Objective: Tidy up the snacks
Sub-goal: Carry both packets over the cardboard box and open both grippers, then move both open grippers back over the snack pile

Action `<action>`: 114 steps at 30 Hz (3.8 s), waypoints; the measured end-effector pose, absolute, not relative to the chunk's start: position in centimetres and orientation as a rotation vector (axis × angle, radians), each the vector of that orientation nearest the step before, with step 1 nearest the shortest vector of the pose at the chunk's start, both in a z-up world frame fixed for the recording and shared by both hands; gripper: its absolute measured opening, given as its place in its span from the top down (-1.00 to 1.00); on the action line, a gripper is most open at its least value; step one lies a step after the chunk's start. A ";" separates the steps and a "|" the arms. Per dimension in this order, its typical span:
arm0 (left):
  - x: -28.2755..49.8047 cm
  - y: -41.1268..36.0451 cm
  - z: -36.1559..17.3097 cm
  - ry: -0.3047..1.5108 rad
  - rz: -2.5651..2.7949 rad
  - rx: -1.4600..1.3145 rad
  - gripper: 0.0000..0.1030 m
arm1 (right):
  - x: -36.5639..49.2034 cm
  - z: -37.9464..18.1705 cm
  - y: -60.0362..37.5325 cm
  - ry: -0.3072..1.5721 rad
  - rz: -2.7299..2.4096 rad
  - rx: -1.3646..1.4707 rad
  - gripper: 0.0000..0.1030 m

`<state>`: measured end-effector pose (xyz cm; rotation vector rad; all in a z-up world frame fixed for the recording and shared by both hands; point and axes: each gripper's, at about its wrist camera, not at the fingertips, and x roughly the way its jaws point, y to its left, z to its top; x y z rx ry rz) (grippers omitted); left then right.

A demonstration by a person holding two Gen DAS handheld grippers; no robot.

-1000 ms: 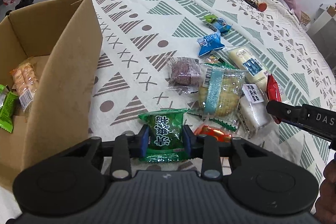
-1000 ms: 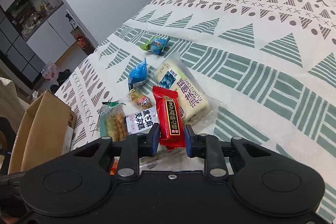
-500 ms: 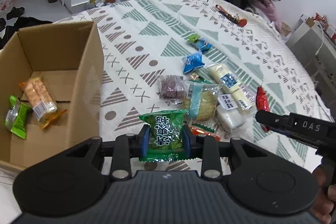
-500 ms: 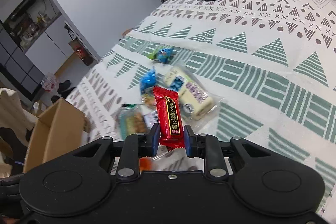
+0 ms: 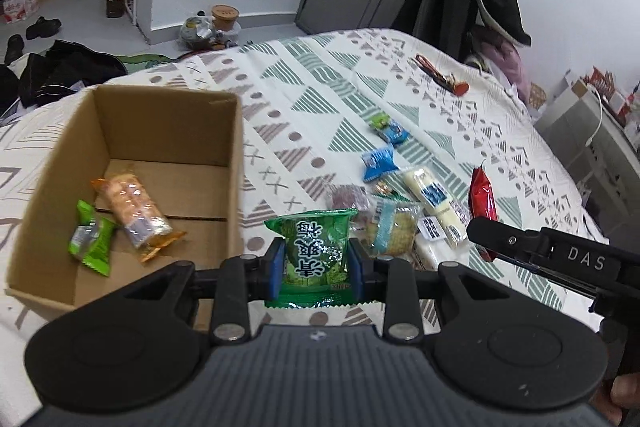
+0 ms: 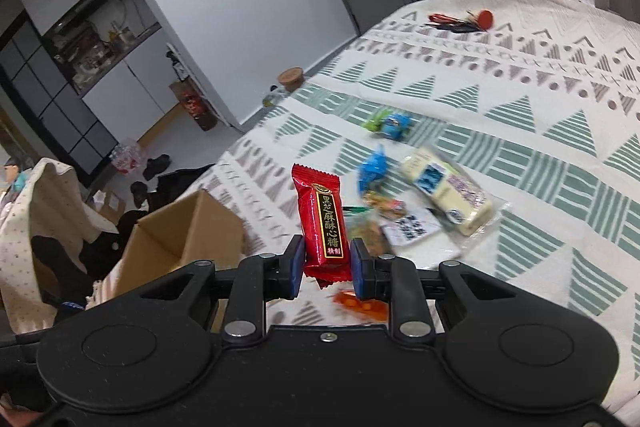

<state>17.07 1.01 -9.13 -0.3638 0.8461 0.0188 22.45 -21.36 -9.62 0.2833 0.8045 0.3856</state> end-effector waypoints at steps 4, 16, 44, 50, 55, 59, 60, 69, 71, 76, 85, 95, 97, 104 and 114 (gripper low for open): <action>16.4 2.3 -8.6 0.833 0.031 -0.384 0.39 | 22.0 -8.9 -19.9 0.797 0.402 0.277 0.54; 14.9 6.2 -7.6 0.811 0.067 -0.436 0.39 | 20.7 -7.4 -15.5 0.790 0.447 0.250 0.54; 12.7 14.0 -9.7 0.807 0.176 -0.569 0.38 | 19.0 -8.3 -3.9 0.790 0.454 0.126 0.54; 12.6 14.7 -9.8 0.815 0.211 -0.587 0.30 | 18.8 -8.7 -2.6 0.795 0.461 0.086 0.48; 12.8 14.6 -9.8 0.823 0.229 -0.580 0.05 | 18.7 -8.5 -3.2 0.793 0.446 0.079 0.37; 12.9 14.0 -9.3 0.816 0.233 -0.562 -0.24 | 18.6 -8.1 -4.5 0.778 0.418 0.068 0.17; 13.0 13.8 -9.3 0.813 0.235 -0.557 -0.34 | 18.5 -7.9 -5.0 0.771 0.410 0.068 0.13; 13.5 11.1 -8.5 0.797 0.232 -0.500 -0.65 | 18.4 -7.4 -9.7 0.738 0.330 0.064 -0.26; 13.5 10.5 -8.3 0.790 0.223 -0.486 -0.65 | 18.4 -7.4 -10.7 0.736 0.312 0.061 -0.38; 13.7 8.7 -7.7 0.779 0.209 -0.449 -0.66 | 18.2 -7.2 -13.4 0.714 0.269 0.066 -0.58; 14.0 5.5 -7.3 0.780 0.177 -0.380 -0.68 | 17.9 -7.4 -17.1 0.688 0.200 0.042 -0.86; 14.6 1.1 -7.6 0.795 0.136 -0.305 -0.68 | 17.9 -8.1 -21.3 0.698 0.135 0.046 -0.91; 14.6 0.4 -7.7 0.798 0.126 -0.295 -0.68 | 17.9 -8.3 -22.1 0.699 0.127 0.048 -0.91; 15.1 -1.7 -8.3 0.820 0.097 -0.262 -0.68 | 18.3 -8.8 -24.6 0.706 0.106 0.050 -0.91; 15.8 -4.1 -9.4 0.846 0.077 -0.204 -0.67 | 19.1 -10.1 -27.2 0.729 0.133 0.059 -0.91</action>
